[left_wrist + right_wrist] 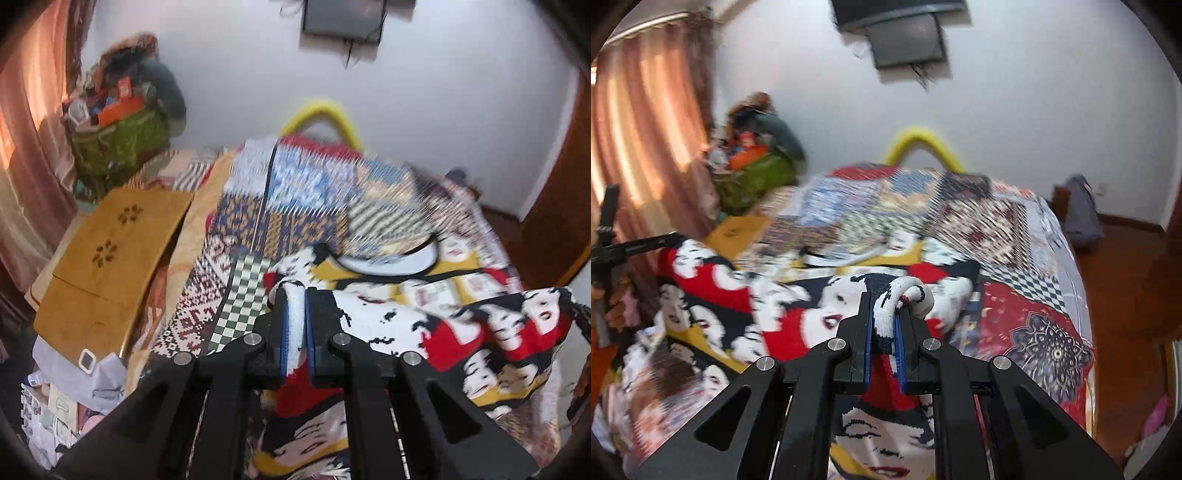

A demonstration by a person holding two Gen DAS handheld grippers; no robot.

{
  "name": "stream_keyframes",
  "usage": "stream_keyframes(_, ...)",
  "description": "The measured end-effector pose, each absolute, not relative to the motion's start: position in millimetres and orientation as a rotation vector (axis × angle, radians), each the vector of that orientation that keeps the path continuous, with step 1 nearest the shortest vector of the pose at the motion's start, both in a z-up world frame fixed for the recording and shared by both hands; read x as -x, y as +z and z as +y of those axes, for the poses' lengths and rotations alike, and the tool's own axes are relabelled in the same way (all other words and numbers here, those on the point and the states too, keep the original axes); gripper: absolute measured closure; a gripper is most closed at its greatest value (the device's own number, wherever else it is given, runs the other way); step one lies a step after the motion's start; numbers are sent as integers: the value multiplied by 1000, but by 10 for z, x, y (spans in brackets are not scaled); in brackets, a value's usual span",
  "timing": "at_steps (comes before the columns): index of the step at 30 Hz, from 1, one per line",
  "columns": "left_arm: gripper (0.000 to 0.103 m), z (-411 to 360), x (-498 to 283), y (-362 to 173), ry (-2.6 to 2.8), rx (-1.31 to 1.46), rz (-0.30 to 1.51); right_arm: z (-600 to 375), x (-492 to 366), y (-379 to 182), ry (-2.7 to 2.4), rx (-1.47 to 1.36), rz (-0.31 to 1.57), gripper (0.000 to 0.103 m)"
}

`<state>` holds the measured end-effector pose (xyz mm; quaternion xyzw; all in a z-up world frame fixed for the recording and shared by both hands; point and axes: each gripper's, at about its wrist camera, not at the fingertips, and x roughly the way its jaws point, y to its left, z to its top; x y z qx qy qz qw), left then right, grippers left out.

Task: Fold small clothes

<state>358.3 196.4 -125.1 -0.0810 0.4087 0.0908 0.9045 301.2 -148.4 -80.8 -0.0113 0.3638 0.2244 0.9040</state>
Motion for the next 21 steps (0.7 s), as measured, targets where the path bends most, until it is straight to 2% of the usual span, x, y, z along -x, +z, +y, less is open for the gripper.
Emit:
stream_keyframes(4,93,2116,-3903,-1858,229,168,969,-1575,-3333,-1219,402,-2,846,92)
stream_keyframes(6,85,2189,-3902,-2041,230,185,1001,-1670,-3339,-1290,410,-33,853,92)
stream_keyframes(7,74,2199,-3867,-2069,229,190,1004,-1713,-3327,-1290,418,-50,851,90)
stream_keyframes(8,67,2224,-3812,-2090,230,194,1003,-1751,-3299,-1279,426,-64,852,83)
stream_keyframes(9,47,2243,-3750,-2098,225,198,999,-1794,-3257,-1260,432,-70,867,77)
stream_keyframes(10,34,2252,-3691,-2101,216,204,990,-1822,-3223,-1250,435,-66,883,60)
stream_keyframes(11,33,2272,-3589,-2102,207,208,974,-1853,-3160,-1235,437,-52,893,51)
stream_keyframes(21,28,2223,-2863,-2334,121,249,1037,-2064,-2635,-1525,437,45,992,49)
